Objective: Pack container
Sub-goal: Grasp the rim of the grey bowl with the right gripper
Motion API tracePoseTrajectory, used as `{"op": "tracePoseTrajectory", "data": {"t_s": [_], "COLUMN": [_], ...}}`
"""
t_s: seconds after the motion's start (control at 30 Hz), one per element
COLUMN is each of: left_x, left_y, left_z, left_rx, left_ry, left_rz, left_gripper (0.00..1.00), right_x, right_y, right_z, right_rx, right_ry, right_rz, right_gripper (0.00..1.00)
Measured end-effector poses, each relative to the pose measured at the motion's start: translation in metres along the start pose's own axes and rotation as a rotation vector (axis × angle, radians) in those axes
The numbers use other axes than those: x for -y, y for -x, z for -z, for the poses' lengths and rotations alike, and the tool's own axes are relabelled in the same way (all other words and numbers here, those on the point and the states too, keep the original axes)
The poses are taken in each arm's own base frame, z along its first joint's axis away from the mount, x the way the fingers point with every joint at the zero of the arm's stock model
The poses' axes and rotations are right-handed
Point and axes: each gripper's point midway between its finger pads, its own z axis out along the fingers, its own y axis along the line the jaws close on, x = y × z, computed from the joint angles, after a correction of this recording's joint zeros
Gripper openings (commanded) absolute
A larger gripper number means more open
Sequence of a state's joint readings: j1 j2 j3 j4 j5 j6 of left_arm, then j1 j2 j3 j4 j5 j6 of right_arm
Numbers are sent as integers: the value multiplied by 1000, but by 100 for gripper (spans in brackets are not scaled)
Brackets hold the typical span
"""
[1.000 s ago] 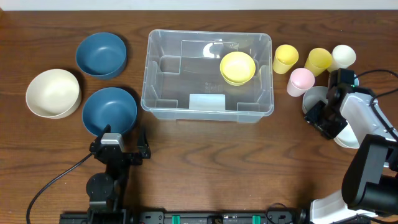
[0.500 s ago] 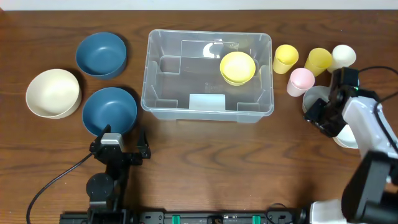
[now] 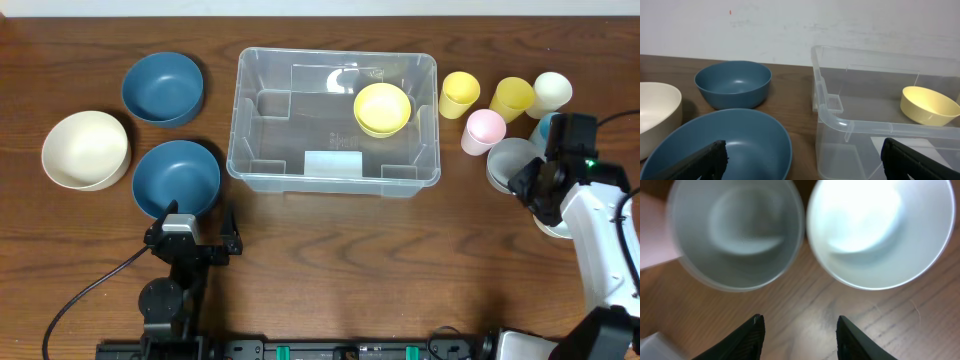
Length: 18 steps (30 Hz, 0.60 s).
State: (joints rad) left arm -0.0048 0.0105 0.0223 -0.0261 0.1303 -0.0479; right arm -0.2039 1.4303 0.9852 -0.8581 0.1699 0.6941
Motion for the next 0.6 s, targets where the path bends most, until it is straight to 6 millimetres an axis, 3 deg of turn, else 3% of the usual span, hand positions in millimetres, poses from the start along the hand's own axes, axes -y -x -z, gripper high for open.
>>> {"op": "tracePoseTrajectory", "data": {"t_s": [0.27, 0.6], "left_x": [0, 0], "left_y": [0, 0], "left_z": [0, 0], "left_rx": [0, 0], "left_ry": [0, 0], "left_rz": [0, 0], "left_gripper": [98, 98], "right_x": [4, -6], "right_y": [-4, 7], "right_z": [-39, -42], "right_rx": [66, 121], "right_ry": [6, 54], "right_rz": [-74, -88], "right_gripper": [46, 45]}}
